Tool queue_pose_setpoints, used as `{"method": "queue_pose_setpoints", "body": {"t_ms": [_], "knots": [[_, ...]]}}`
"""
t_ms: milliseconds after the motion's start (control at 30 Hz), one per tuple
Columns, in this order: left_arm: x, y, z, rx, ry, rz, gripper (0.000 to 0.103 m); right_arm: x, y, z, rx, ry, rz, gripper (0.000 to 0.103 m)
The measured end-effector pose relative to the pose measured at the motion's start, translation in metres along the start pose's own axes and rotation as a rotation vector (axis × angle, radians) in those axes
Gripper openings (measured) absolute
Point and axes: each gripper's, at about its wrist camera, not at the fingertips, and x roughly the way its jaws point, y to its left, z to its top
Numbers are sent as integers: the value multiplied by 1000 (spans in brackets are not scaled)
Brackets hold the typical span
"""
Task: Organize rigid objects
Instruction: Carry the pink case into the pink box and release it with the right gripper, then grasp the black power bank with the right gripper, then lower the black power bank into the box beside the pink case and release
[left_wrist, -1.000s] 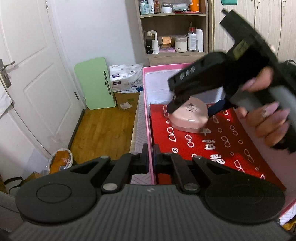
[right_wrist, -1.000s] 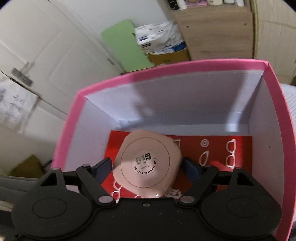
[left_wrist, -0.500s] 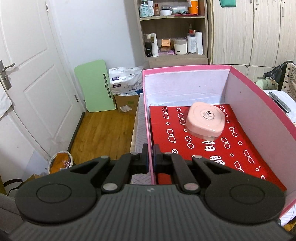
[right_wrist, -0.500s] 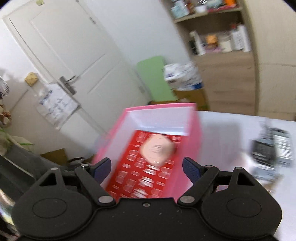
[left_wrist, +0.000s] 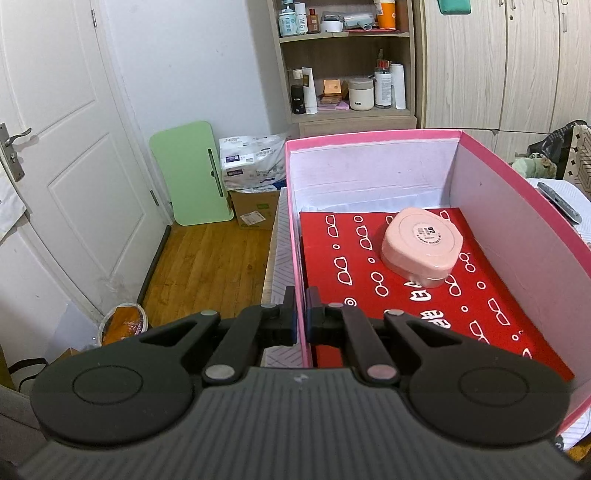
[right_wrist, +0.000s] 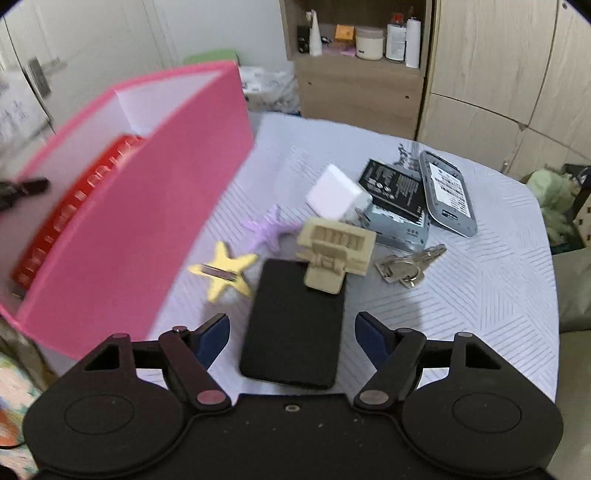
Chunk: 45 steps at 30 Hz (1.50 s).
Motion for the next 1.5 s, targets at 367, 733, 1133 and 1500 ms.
{"method": "queue_pose_setpoints", "body": {"t_ms": [367, 733, 1133, 1500], "knots": [[-1, -3, 1, 15, -1, 6, 4, 10, -13, -3, 26, 40, 33, 70], [-1, -3, 1, 15, -2, 8, 4, -12, -49, -6, 321, 51, 337, 70], [-2, -4, 1, 18, -8, 14, 4, -85, -5, 35, 194, -188, 468, 70], [-6, -1, -1, 21, -41, 15, 4, -16, 110, 107, -23, 14, 545, 70]]}}
